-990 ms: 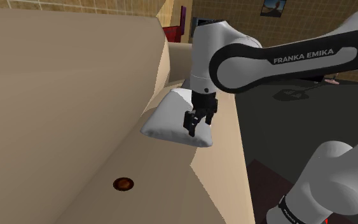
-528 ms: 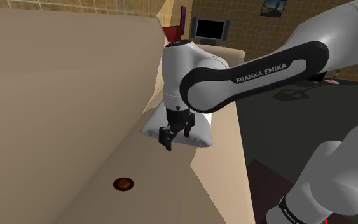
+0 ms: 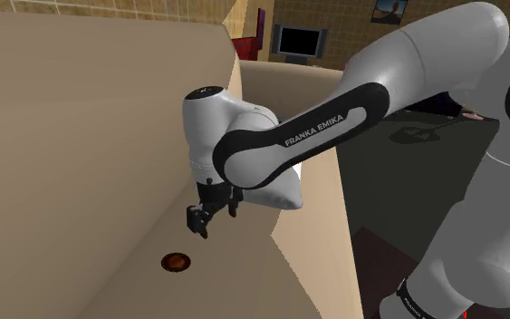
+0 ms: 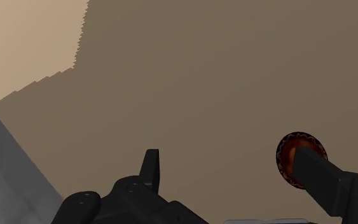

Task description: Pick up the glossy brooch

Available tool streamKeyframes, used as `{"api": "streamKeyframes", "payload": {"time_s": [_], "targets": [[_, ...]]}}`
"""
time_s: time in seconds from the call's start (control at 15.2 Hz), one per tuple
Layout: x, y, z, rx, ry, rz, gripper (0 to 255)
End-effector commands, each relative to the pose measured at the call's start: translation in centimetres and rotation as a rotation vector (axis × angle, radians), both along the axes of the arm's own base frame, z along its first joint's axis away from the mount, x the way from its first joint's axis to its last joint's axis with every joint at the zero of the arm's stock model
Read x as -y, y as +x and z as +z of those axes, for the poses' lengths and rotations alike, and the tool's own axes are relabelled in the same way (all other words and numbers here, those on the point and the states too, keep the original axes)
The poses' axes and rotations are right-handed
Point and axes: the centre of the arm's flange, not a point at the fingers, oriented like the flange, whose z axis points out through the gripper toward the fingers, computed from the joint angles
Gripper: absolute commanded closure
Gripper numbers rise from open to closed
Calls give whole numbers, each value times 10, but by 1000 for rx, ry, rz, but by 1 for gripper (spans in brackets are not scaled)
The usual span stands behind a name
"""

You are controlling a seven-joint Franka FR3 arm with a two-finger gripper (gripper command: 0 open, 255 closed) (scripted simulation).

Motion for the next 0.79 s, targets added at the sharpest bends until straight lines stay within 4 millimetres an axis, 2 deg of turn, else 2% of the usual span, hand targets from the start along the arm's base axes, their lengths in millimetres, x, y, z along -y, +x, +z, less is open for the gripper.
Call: {"api": "streamKeyframes", "payload": {"time_s": [0.0, 0.53, 0.73], "targets": [[-21, 8, -15, -2, 4, 5, 0], [-104, 37, -66, -11, 16, 28, 0], [-104, 37, -82, -11, 16, 28, 0]]}}
